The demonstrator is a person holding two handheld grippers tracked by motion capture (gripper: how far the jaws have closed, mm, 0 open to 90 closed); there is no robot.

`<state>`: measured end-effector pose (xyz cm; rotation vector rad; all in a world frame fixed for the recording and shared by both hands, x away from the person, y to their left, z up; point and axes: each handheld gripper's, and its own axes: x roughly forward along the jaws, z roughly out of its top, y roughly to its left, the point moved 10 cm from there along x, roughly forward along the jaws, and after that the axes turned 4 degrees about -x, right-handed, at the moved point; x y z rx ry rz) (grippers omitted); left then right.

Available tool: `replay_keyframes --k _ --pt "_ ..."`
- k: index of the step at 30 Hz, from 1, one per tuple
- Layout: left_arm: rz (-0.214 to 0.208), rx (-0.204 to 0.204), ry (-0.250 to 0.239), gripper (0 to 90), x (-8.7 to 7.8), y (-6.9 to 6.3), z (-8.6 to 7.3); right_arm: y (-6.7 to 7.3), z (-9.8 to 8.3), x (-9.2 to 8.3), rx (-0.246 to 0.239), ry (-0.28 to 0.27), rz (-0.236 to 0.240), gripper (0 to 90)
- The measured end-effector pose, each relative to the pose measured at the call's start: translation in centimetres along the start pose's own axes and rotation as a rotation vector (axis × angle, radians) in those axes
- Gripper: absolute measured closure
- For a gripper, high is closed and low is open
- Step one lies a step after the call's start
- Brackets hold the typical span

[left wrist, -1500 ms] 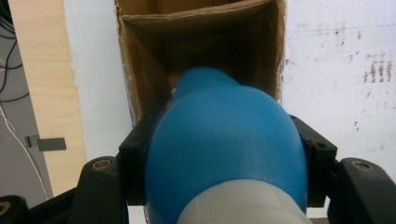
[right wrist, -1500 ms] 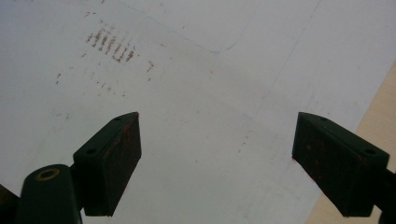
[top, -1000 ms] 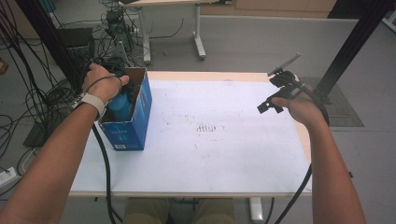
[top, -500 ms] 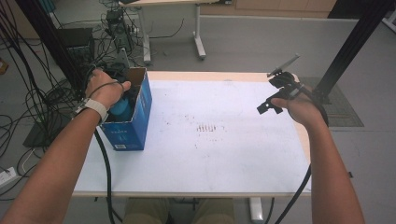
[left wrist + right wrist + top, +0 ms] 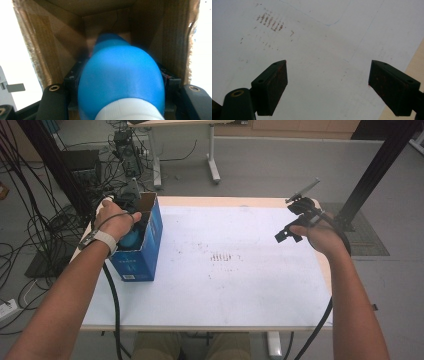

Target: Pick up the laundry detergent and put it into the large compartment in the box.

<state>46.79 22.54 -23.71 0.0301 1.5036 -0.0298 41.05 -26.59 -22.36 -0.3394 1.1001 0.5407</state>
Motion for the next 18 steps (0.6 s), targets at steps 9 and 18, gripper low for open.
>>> replay_keyframes --k 9,18 --pt "0.001 0.0 0.002 37.8 0.25 -0.05 0.08 -0.06 -0.18 -0.02 0.004 0.004 -0.002 15.5" --pt "0.004 -0.002 0.005 37.7 0.27 -0.1 0.12 -0.08 -0.2 -0.13 0.002 0.001 -0.003 15.5"
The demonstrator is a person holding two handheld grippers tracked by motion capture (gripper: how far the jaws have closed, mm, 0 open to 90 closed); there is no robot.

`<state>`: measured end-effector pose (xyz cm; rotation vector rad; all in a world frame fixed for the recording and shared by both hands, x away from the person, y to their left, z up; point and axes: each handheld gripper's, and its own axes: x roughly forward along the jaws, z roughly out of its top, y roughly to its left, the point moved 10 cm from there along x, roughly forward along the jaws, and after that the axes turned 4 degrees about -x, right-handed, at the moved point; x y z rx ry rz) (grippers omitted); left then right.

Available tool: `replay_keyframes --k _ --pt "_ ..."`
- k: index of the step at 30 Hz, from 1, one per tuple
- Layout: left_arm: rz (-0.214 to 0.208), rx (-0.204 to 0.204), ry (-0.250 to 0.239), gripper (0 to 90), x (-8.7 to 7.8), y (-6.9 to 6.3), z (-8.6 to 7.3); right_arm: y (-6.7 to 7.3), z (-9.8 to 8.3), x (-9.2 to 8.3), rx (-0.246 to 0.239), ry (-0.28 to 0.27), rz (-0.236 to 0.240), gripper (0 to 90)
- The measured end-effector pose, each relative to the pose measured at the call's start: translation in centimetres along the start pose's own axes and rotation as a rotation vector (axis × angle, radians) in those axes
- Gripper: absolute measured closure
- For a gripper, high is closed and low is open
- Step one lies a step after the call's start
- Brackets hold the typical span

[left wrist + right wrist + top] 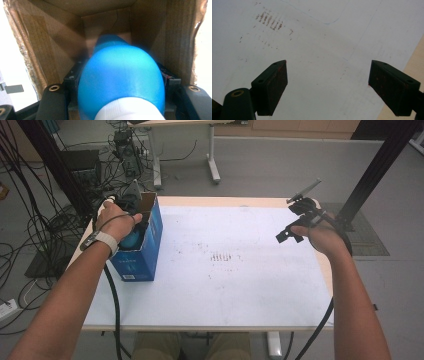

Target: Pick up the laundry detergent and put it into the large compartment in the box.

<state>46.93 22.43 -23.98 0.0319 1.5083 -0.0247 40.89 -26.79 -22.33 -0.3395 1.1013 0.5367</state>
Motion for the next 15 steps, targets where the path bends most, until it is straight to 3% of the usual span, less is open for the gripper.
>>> replay_keyframes --k 15 --pt "-0.001 0.0 -0.001 37.8 0.01 0.04 -0.04 0.14 0.25 0.0 -0.004 0.001 0.001 15.5"
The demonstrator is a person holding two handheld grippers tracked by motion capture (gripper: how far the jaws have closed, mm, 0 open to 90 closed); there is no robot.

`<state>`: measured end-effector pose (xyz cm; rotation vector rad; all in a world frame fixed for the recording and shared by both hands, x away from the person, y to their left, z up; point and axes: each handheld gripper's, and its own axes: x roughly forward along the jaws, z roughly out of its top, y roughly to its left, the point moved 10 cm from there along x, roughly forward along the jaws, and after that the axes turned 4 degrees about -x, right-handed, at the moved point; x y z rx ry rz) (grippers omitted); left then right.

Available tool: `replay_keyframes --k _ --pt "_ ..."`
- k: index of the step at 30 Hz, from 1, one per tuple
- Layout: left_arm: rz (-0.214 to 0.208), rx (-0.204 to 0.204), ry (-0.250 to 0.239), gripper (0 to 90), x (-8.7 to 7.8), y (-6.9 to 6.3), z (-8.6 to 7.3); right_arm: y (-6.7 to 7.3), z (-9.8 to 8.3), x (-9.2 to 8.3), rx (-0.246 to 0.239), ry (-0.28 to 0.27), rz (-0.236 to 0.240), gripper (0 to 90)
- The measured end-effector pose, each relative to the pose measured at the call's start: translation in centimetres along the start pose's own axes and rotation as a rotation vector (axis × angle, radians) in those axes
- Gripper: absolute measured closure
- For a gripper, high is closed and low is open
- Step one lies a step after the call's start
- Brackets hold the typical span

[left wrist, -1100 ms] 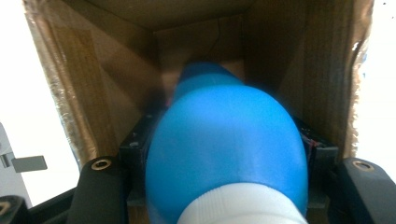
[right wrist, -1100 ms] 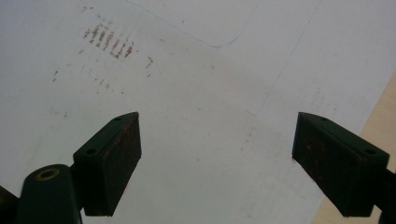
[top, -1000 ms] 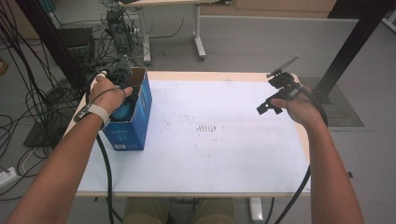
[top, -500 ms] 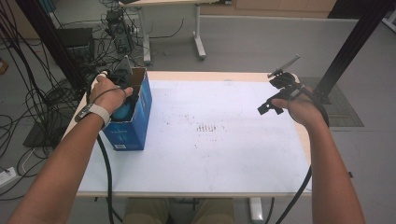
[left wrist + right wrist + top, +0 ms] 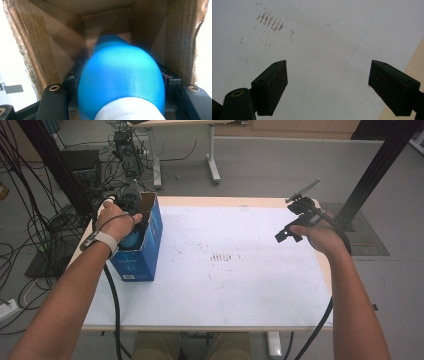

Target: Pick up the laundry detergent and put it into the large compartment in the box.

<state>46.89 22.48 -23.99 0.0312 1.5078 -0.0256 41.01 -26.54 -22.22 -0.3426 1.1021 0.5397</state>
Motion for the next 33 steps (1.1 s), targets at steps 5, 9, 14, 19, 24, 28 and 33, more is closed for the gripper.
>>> replay_keyframes --k 5,9,14,19,24,28,33 --pt "-0.001 -0.003 0.001 37.8 -0.02 0.02 -0.05 -0.06 -0.14 0.0 0.003 -0.003 0.001 15.5" --pt "0.0 -0.003 0.002 37.8 -0.02 -0.02 -0.06 -0.12 -0.24 -0.04 0.004 -0.004 0.002 15.5" --pt "0.0 -0.002 0.003 37.7 -0.01 -0.01 -0.03 -0.14 -0.28 -0.04 0.004 -0.004 0.001 15.5" --pt "-0.002 -0.003 0.002 37.7 0.0 0.04 -0.02 -0.16 -0.24 -0.1 0.008 -0.003 0.0 15.5" --pt "-0.003 -0.002 0.001 37.8 0.01 0.09 -0.03 -0.1 -0.17 -0.09 0.004 -0.004 0.001 15.5" --pt "-0.002 -0.003 0.0 37.7 0.02 0.1 -0.03 -0.08 -0.17 -0.08 0.004 -0.003 -0.001 15.5" --pt "0.0 -0.001 0.001 37.8 0.03 0.04 -0.01 -0.08 -0.18 -0.11 0.005 -0.003 -0.002 15.5"
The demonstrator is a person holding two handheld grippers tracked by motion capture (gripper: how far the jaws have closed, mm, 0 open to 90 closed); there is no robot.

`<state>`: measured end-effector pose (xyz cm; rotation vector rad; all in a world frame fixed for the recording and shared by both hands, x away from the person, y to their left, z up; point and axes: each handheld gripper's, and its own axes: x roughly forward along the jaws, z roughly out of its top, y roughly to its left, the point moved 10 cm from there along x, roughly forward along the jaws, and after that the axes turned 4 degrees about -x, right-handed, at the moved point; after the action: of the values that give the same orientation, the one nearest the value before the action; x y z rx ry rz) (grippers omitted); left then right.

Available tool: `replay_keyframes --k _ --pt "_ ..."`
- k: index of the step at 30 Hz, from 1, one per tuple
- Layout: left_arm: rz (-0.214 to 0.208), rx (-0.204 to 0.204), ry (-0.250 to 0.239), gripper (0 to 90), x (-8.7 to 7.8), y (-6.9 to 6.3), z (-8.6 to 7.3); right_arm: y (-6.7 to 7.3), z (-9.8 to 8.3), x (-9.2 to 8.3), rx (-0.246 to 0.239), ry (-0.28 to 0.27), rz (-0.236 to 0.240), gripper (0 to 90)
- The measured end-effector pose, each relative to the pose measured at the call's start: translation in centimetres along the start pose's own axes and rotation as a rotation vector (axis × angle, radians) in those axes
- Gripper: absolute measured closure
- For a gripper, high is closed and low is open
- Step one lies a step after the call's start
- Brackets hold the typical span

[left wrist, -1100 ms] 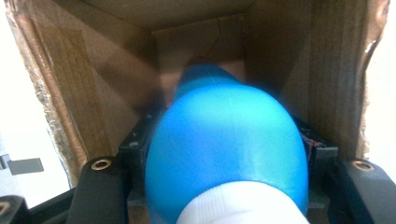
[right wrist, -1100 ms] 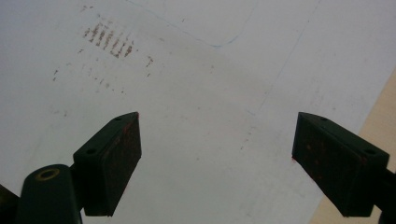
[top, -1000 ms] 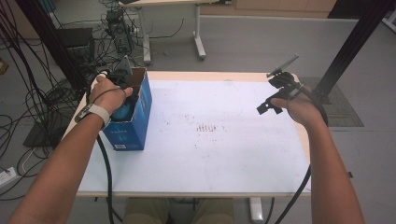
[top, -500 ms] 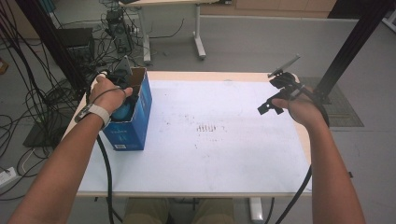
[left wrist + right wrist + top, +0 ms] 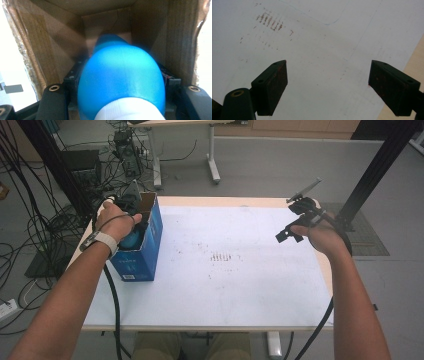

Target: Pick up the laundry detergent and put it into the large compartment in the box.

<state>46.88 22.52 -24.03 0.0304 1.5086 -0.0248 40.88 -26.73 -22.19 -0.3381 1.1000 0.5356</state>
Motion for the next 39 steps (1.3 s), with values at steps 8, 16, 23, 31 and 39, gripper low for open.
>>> replay_keyframes --k 8,16,23,31,39 --pt "-0.001 0.0 -0.001 37.8 0.0 0.03 -0.04 0.07 0.03 -0.13 -0.001 -0.001 -0.001 15.5" --pt "0.001 0.001 0.001 37.7 0.02 0.01 0.0 0.07 0.0 -0.1 0.001 -0.003 0.0 15.5" --pt "0.002 0.002 0.0 37.8 0.03 0.01 -0.02 0.08 0.07 -0.11 0.0 -0.003 0.0 15.5" --pt "0.002 0.002 0.0 37.8 0.03 0.03 -0.06 0.15 0.15 -0.14 -0.001 -0.003 -0.001 15.5" --pt "0.003 0.0 -0.002 37.8 0.05 0.02 -0.1 0.18 0.18 -0.21 -0.001 -0.003 -0.001 15.5"
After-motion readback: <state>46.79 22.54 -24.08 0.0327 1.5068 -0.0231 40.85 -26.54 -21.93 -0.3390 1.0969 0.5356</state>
